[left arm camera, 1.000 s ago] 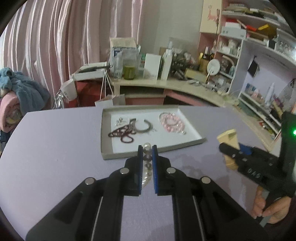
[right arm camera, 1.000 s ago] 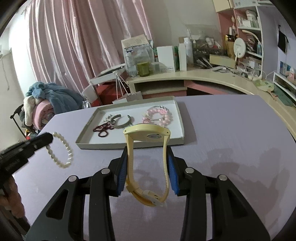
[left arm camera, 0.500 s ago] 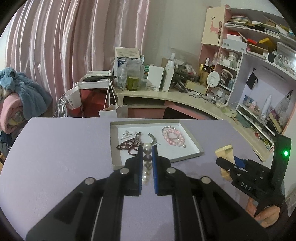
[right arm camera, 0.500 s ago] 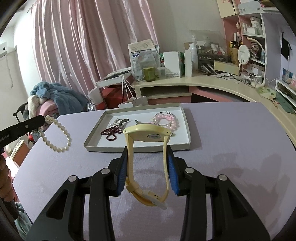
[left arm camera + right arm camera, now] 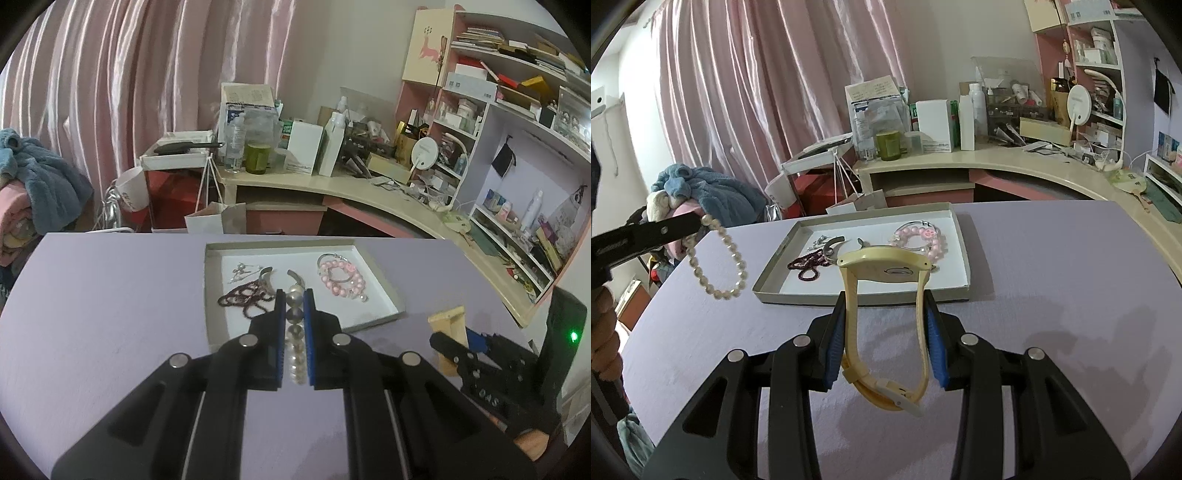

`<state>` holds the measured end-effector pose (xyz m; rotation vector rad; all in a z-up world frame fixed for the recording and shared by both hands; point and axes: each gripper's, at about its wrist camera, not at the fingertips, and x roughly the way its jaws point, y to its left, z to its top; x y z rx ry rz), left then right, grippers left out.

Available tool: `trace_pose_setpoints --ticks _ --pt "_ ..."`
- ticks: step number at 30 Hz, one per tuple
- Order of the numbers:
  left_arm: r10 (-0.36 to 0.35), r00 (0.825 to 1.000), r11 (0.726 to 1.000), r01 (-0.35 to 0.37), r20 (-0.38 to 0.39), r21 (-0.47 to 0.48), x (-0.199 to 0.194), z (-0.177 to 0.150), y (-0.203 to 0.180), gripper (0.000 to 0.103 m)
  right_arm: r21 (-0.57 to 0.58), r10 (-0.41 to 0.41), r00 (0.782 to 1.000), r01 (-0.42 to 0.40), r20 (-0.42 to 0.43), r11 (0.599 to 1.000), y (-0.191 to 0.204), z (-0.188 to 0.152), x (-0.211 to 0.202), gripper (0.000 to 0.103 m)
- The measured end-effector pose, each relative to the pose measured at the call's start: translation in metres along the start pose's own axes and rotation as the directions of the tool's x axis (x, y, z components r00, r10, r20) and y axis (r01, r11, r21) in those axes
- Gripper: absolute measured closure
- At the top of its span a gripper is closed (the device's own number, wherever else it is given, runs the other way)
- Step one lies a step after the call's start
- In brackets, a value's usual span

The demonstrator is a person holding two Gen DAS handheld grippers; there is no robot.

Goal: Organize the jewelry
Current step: 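Carry the pearl bracelet into the tray and open the left tool while the right tool lifts the watch, then lower the yellow watch into the tray and open the right tool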

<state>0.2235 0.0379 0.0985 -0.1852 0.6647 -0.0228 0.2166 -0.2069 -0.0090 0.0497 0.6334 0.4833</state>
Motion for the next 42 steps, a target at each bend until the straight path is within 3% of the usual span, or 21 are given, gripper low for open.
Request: trace_pose_setpoints --ticks 10,21,22,24,28,30,33,37,42 --pt "0.015 0.999 1.0 -0.014 -0.04 0.025 0.074 0.019 -0.009 0.094 0.009 -0.011 1.0 0.012 -0.004 1.0 -0.019 0.007 0.019 0.063" --pt "0.033 0.993 0.999 -0.035 -0.116 -0.012 0.13 0.01 0.01 0.091 0.007 -0.01 1.0 0.011 -0.029 1.0 -0.023 0.006 0.035 0.063" --pt "0.033 0.993 0.999 -0.035 -0.114 -0.014 0.129 0.009 0.012 0.089 0.006 -0.011 0.999 0.011 -0.031 1.0 -0.023 0.006 0.036 0.063" --pt "0.039 0.995 0.999 -0.04 -0.095 -0.011 0.123 0.006 0.015 0.066 0.001 -0.011 0.999 0.011 -0.032 1.0 -0.021 0.006 0.036 0.063" --pt "0.062 0.997 0.998 -0.062 -0.042 -0.007 0.104 0.005 0.021 0.057 -0.009 -0.008 1.0 0.008 -0.028 1.0 -0.016 0.009 0.036 0.063" --pt "0.075 0.997 0.997 -0.076 -0.008 -0.017 0.092 0.004 0.024 0.045 -0.015 -0.005 1.0 0.005 -0.026 1.0 -0.013 0.01 0.035 0.063" --pt "0.107 0.992 0.994 -0.105 0.062 -0.032 0.07 0.0 0.03 0.02 -0.027 -0.008 1.0 0.008 -0.021 1.0 -0.007 0.012 0.037 0.063" --pt "0.126 0.984 0.99 -0.118 0.126 -0.071 0.049 -0.011 0.041 0.009 -0.03 -0.018 1.0 0.018 -0.008 0.999 -0.005 0.024 0.05 0.063" --pt "0.129 0.985 0.989 -0.119 0.116 -0.088 0.048 -0.018 0.051 0.008 -0.026 -0.012 1.0 0.012 -0.006 1.0 -0.002 0.047 0.09 0.063"
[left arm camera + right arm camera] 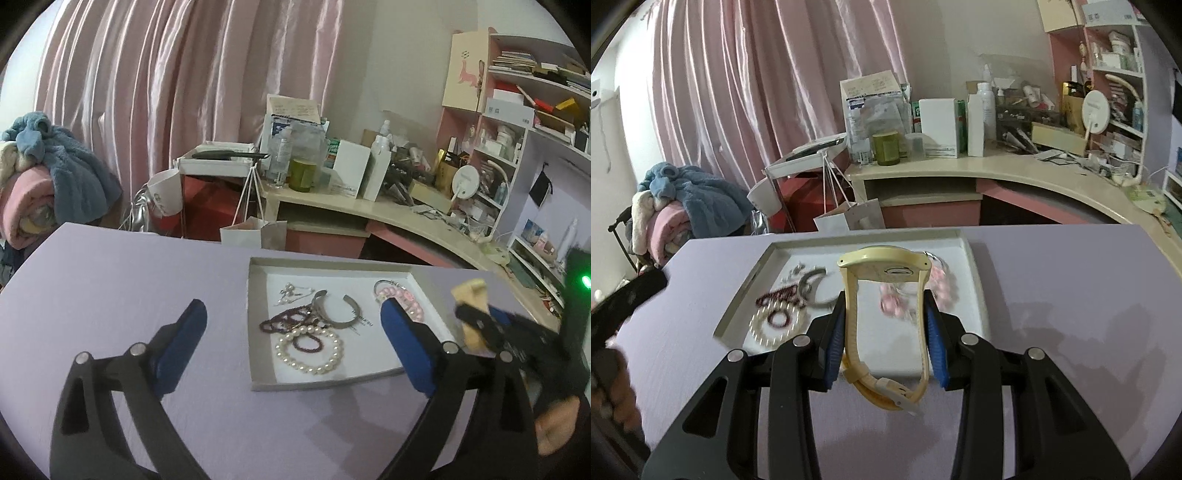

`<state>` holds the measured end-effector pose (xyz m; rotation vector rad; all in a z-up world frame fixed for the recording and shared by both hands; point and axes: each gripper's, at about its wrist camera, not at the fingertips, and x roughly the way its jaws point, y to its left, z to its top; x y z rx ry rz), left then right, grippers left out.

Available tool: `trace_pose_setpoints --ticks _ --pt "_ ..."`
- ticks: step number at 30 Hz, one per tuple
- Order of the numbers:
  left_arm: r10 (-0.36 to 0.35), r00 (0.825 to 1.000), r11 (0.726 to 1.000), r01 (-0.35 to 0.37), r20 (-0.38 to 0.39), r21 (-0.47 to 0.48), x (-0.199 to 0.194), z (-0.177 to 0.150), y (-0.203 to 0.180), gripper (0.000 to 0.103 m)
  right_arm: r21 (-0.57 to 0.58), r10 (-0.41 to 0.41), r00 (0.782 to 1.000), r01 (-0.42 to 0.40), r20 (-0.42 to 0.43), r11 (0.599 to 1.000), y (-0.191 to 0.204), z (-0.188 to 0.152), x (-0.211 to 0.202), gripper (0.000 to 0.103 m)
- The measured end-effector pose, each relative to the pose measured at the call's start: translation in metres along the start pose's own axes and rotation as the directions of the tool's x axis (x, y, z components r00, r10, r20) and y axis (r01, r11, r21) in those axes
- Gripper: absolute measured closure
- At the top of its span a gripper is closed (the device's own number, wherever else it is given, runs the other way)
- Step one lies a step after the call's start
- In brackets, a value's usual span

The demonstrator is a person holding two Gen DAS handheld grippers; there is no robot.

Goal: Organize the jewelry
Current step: 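Lower the yellow watch into the tray and open the right tool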

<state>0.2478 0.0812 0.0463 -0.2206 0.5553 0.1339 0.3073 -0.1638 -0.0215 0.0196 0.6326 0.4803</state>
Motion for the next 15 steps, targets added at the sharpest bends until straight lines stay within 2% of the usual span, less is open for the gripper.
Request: trace_pose_setpoints --ticks 6,11,14,15 --pt "0.004 1.0 1.0 -0.005 -0.015 -0.014 0.005 -0.005 0.009 0.007 0.007 -0.032 0.998 0.033 -0.05 0.999 -0.002 0.007 0.045 0.063" --pt "0.004 1.0 1.0 -0.004 -0.014 -0.014 0.006 -0.007 0.011 0.007 0.015 -0.045 0.996 0.046 -0.071 0.999 -0.004 0.002 0.057 0.062" --pt "0.004 1.0 1.0 -0.004 -0.014 -0.014 0.006 -0.008 0.012 0.007 0.008 -0.05 0.995 0.051 -0.082 0.999 -0.002 0.001 0.06 0.059" --pt "0.004 1.0 1.0 -0.004 -0.015 -0.014 0.006 -0.008 0.012 0.007 0.01 -0.048 0.995 0.049 -0.086 0.999 -0.002 0.001 0.06 0.055"
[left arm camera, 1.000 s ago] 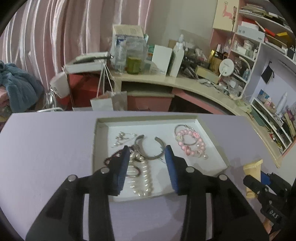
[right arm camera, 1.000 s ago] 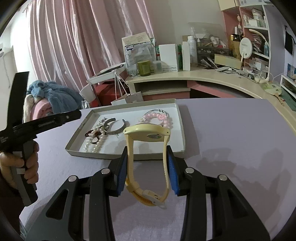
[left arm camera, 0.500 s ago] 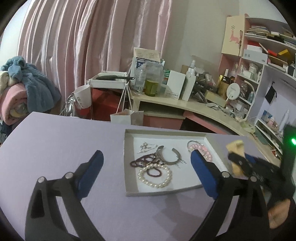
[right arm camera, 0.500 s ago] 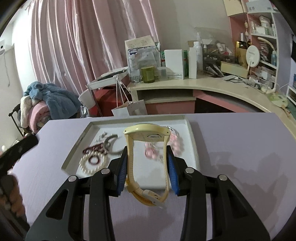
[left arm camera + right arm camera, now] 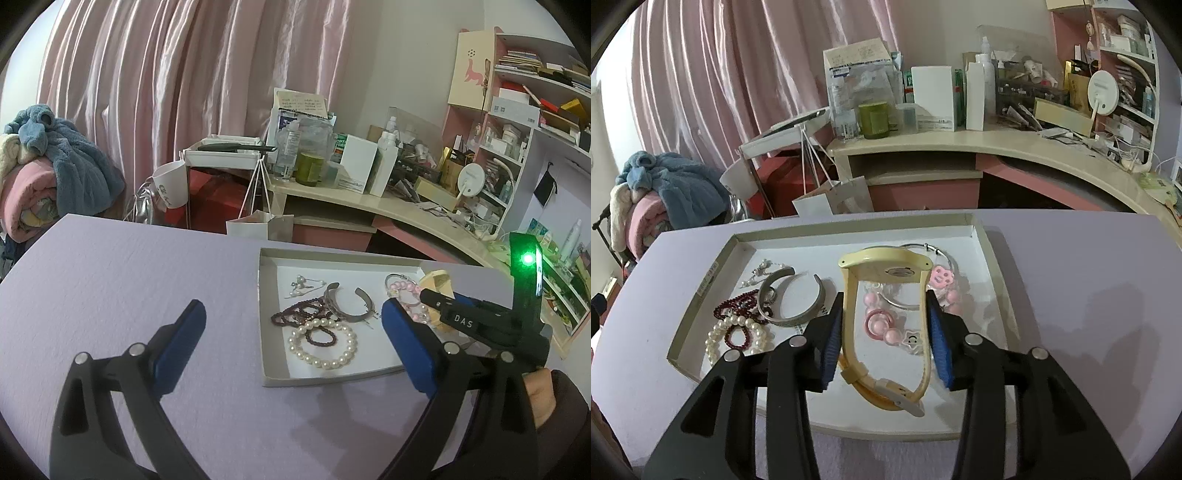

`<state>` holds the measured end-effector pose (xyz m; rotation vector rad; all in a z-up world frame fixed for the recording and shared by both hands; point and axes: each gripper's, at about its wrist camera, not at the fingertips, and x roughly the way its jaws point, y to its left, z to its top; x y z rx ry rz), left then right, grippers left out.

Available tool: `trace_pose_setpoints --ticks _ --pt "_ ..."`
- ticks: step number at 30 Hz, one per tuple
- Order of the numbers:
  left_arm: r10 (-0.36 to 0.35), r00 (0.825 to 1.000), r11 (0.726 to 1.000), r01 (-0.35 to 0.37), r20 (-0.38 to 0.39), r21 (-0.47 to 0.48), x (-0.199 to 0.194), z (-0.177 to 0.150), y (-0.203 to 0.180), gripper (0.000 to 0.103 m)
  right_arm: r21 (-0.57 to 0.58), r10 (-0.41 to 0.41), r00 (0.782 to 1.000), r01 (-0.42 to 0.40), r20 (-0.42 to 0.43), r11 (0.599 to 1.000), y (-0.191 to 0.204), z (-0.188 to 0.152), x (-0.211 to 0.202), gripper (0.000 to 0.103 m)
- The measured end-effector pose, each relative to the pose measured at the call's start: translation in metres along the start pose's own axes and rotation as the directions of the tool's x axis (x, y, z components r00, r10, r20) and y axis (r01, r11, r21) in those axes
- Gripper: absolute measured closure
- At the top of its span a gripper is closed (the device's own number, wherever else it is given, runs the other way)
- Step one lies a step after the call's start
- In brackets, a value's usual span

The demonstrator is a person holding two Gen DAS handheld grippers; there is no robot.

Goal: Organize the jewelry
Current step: 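Lower the yellow watch into the tray and open the right tool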

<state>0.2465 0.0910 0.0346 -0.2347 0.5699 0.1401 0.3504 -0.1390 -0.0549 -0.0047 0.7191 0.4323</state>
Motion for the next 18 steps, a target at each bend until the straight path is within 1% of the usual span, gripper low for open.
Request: trace_pose_setpoints --ticks 1,3,6,10,11,13,16,18 --pt "0.0 1.0 1.0 0.0 0.0 0.0 0.0 -0.001 0.0 0.007 0.002 0.006 1.0 -0.006 0.004 1.0 0.0 0.0 -0.001 0.048" --pt "0.002 1.0 1.0 -0.002 0.004 0.002 -0.001 -0.001 0.001 0.006 0.001 0.008 1.0 -0.008 0.02 1.0 0.0 0.001 -0.007 0.041" --pt "0.0 1.0 1.0 0.0 0.006 -0.004 -0.001 0.0 0.001 0.003 -0.011 0.01 0.998 -0.009 0.062 1.0 0.002 0.001 -0.028 0.04" --pt "-0.008 1.0 1.0 0.008 0.02 -0.004 -0.008 -0.001 -0.001 0.002 -0.013 0.013 0.994 -0.012 0.111 1.0 0.0 0.0 -0.054 0.025" --pt "-0.008 1.0 1.0 0.008 0.024 -0.003 -0.011 -0.002 -0.002 0.002 -0.015 0.013 0.992 -0.011 0.124 1.0 0.0 -0.002 -0.061 0.023" --pt "-0.012 0.999 1.0 0.012 0.034 -0.004 -0.017 -0.004 -0.005 0.002 -0.012 0.017 0.989 -0.015 0.15 1.0 -0.001 -0.006 -0.075 0.014" --pt "-0.027 0.999 1.0 0.027 0.041 -0.012 -0.024 -0.008 -0.01 0.002 -0.008 0.025 0.983 -0.024 0.183 1.0 -0.001 -0.014 -0.092 0.007" --pt "-0.038 0.998 0.999 0.038 0.045 -0.012 -0.027 -0.011 -0.012 0.002 -0.014 0.02 0.98 -0.017 0.199 1.0 0.001 -0.019 -0.099 0.004"
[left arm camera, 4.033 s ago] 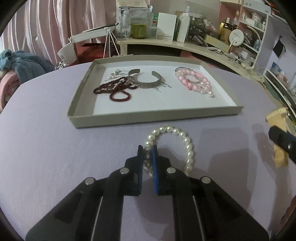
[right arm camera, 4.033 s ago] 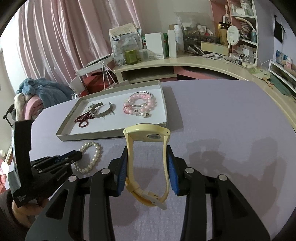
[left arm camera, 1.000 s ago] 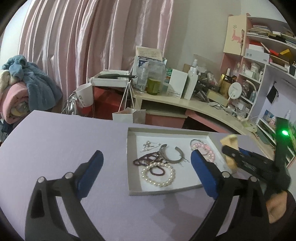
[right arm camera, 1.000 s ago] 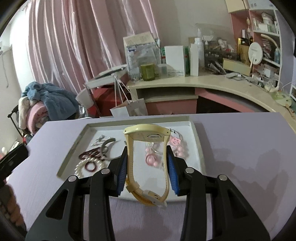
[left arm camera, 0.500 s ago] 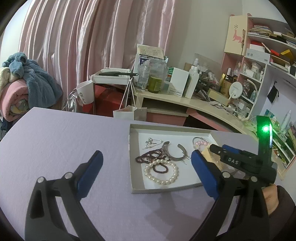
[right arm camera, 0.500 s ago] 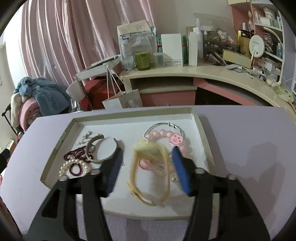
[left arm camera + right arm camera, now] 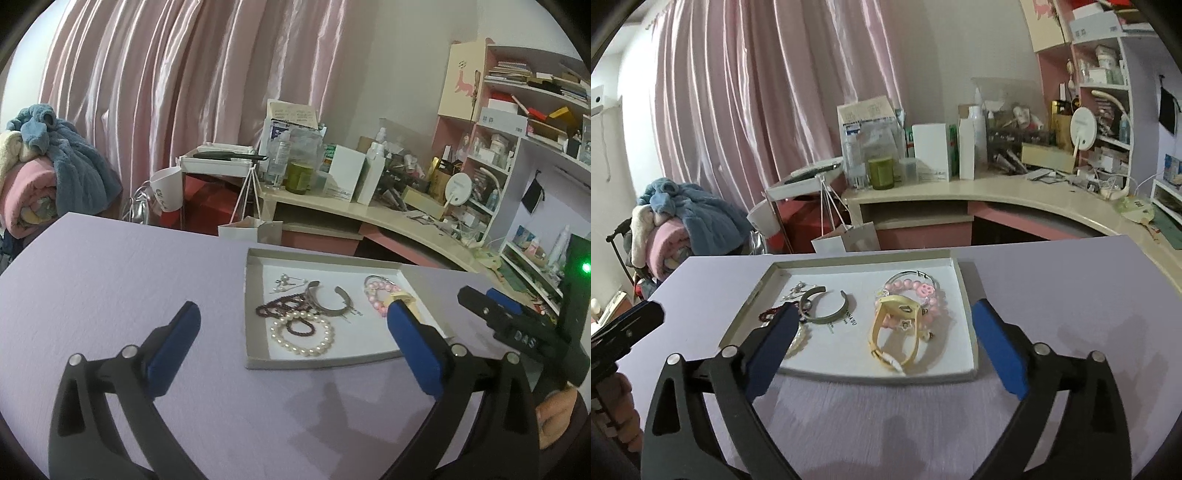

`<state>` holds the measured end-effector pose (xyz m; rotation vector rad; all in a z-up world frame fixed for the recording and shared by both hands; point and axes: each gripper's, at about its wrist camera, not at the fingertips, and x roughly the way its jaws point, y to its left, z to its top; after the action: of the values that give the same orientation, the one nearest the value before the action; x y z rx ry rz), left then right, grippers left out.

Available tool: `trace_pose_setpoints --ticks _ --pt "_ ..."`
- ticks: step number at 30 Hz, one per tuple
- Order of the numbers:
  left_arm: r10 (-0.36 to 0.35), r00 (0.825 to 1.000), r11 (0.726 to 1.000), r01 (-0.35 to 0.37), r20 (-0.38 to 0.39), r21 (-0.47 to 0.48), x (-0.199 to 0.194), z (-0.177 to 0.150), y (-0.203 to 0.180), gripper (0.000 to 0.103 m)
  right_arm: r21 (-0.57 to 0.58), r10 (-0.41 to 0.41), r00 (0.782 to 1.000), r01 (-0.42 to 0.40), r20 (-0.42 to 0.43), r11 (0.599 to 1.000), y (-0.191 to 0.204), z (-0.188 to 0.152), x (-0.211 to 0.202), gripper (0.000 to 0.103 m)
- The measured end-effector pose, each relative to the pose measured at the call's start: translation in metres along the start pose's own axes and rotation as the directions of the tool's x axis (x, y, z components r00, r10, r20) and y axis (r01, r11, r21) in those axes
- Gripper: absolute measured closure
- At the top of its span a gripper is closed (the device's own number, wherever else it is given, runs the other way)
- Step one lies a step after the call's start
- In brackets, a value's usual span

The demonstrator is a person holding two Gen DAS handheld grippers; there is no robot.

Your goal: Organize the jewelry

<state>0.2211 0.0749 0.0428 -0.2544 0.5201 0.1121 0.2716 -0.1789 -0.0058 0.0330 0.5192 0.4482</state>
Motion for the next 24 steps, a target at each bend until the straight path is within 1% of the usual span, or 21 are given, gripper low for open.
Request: trace_pose_setpoints --ticks 4,10,13,16,20,21,24 --pt "0.0 1.0 1.0 0.0 0.0 0.005 -0.002 -0.006 -0.004 0.002 -0.014 -0.006 1.0 0.007 0.024 1.0 0.003 -0.008 -0.01 0.002" --pt "0.004 1.0 1.0 -0.004 -0.011 -0.006 -0.007 -0.011 -0.002 0.002 -0.021 -0.001 0.999 0.001 0.032 1.0 0.006 -0.014 -0.015 0.001" --pt "0.001 1.0 1.0 -0.001 -0.002 -0.013 -0.01 -0.01 -0.002 0.002 -0.013 -0.006 0.998 0.007 0.055 1.0 0.006 -0.015 -0.021 0.001" --pt "-0.001 0.999 1.0 0.002 0.035 -0.023 -0.017 -0.01 -0.001 0.002 -0.01 -0.006 0.995 0.007 0.095 1.0 0.007 -0.016 -0.03 0.001" --pt "0.017 0.994 1.0 -0.015 0.11 -0.019 -0.025 -0.013 -0.004 0.002 -0.003 -0.012 0.991 0.013 0.135 1.0 0.005 -0.019 -0.039 0.001" --pt "0.016 0.993 1.0 -0.015 0.113 -0.013 -0.025 -0.014 -0.005 0.002 -0.003 -0.014 0.99 0.015 0.14 1.0 0.004 -0.021 -0.04 0.001" --pt "-0.015 0.996 1.0 0.014 0.092 0.003 -0.022 -0.016 -0.009 0.002 -0.009 -0.019 0.991 0.021 0.134 1.0 0.004 -0.023 -0.038 0.001"
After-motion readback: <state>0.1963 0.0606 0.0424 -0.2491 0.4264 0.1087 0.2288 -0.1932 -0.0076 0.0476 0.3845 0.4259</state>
